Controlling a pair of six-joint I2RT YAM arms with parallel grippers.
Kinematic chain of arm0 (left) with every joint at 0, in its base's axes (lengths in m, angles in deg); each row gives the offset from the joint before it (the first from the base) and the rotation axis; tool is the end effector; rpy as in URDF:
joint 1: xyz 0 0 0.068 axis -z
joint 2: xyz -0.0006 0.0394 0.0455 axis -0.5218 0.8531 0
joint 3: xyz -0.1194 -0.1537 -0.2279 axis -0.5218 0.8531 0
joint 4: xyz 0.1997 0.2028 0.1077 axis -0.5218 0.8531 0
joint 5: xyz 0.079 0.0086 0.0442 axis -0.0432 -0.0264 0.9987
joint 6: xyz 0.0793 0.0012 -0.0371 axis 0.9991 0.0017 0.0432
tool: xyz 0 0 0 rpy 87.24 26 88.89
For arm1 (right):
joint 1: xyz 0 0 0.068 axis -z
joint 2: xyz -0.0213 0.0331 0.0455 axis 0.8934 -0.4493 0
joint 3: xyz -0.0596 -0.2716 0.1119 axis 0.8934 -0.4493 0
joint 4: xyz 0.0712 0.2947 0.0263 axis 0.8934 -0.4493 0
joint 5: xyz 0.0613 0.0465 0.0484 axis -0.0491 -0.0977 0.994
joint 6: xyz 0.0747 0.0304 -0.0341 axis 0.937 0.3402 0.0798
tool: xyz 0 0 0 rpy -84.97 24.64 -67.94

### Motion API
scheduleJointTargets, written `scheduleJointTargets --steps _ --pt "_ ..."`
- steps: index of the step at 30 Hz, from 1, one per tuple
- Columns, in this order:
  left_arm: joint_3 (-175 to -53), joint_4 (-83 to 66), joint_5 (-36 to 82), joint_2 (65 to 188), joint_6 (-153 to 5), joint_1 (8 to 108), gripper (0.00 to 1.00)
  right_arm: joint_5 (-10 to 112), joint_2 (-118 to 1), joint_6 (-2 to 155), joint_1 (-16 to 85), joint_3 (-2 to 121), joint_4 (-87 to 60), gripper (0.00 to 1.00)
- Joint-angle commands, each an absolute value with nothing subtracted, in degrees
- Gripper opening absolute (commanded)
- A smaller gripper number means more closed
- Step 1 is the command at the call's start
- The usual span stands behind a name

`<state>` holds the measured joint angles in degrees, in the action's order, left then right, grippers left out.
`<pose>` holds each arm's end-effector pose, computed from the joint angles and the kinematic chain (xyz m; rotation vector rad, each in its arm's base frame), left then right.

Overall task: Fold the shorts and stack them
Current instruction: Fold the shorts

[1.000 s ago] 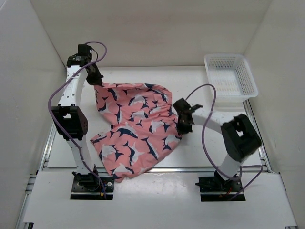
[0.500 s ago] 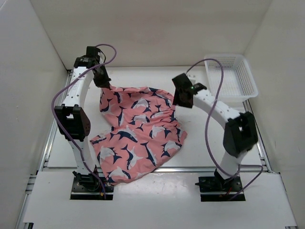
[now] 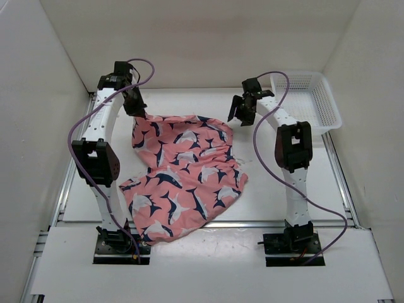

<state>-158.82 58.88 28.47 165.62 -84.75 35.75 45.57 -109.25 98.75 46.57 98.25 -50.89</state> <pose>0.4944 -0.0410 0.3189 -0.4034 2.6520 -0.2142 0.5688 0.1745 0.1754 0.2630 2.5678 0.3613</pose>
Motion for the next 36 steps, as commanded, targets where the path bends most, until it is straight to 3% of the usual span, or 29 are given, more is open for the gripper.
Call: scheduleJointTargets --steps 1,6,18,21,22,26,28,30,32,36 --pt "-160.9 59.0 28.1 161.3 -84.0 35.7 0.1 51.6 -110.7 92.5 45.3 103.1 -53.0 0.72" --pt "-161.5 59.0 27.6 162.6 -84.0 35.1 0.1 54.7 -112.5 86.2 45.3 102.6 -52.0 0.79" --pt "-166.1 60.1 26.5 164.2 -84.0 34.5 0.1 54.8 -116.6 79.2 44.8 109.9 -57.4 0.72" --pt "-167.7 60.6 25.8 164.9 -84.0 34.0 0.1 53.5 -117.9 78.0 44.1 111.1 -58.1 0.63" --pt "-168.5 61.1 25.8 164.9 -84.0 34.0 0.1 53.5 -117.9 78.0 44.1 111.1 -58.1 0.54" --pt "-169.1 61.1 25.3 165.5 -84.0 34.0 0.1 56.4 -118.9 77.5 44.1 112.4 -58.1 0.38" --pt "-169.1 61.1 25.3 165.5 -83.5 34.0 0.1 57.7 -119.5 77.5 44.1 112.9 -58.7 0.38" --pt "-169.1 61.1 25.3 165.5 -83.5 34.0 0.1 59.3 -119.5 76.9 44.1 113.4 -59.2 0.49" --pt "-169.1 61.1 24.7 166.1 -83.5 34.0 0.1 61.1 -120.8 76.4 44.1 115.0 -59.7 0.53" --pt "-169.7 61.1 24.7 166.6 -83.5 34.0 0.1 62.3 -122.7 76.3 44.1 116.2 -61.9 0.53"
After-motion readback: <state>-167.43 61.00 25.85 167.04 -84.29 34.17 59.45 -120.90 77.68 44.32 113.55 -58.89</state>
